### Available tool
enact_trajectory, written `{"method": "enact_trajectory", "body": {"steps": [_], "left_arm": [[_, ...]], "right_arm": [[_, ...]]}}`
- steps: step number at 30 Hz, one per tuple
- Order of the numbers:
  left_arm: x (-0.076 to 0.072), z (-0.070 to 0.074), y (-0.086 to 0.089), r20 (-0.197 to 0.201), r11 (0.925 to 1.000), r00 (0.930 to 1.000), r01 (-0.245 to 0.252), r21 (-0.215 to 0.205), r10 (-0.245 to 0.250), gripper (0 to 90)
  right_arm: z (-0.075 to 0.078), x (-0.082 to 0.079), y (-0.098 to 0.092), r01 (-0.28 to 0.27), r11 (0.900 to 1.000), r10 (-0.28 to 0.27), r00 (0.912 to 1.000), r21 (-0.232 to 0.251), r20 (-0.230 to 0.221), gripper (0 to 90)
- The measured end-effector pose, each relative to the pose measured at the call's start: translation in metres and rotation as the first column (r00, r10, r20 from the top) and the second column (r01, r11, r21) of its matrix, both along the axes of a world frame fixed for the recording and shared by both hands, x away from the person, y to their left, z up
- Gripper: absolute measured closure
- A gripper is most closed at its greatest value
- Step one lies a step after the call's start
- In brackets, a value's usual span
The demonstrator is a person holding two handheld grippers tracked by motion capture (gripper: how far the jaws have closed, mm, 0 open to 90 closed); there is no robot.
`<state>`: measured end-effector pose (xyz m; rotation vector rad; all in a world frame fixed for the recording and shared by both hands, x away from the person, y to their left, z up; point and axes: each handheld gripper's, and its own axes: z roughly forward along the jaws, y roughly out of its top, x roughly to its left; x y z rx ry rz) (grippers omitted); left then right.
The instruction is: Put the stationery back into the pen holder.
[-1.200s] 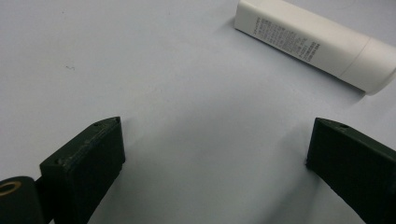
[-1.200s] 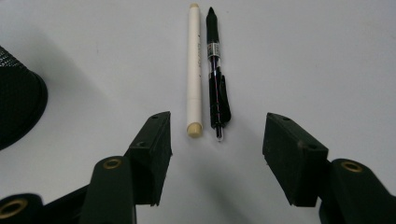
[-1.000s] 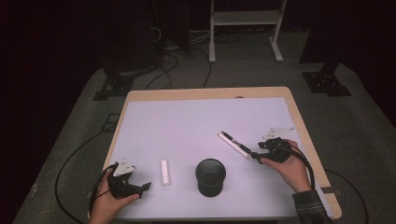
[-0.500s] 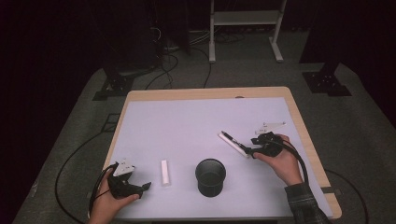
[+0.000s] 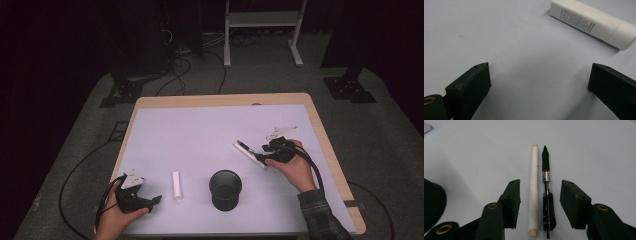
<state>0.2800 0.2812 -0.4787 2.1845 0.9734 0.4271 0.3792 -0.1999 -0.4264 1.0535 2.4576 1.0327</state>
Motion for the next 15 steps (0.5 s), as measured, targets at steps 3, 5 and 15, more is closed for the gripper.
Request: {"method": "enact_trajectory", "body": {"steps": [3,5,15], "left_arm": [[0.0,0.0,0.0,0.0,1.0,1.0,0.0,0.0,0.0,3.3],[0.0,0.0,0.0,0.0,1.0,1.0,0.0,0.0,0.0,3.3],[0.0,0.0,0.0,0.0,1.0,1.0,0.0,0.0,0.0,3.3]], "right_arm": [[-0.001,0.004,0.006,-0.017,1.0,0.017,0.9999,-0.011,0.004,51.8],[-0.001,0.005,0.007,-0.016,1.0,0.016,0.9999,-0.011,-0.002,52.4],[0.0,0.015,0.022,-0.038,0.999,0.038,0.9993,-0.01,-0.002,55.1]]}}
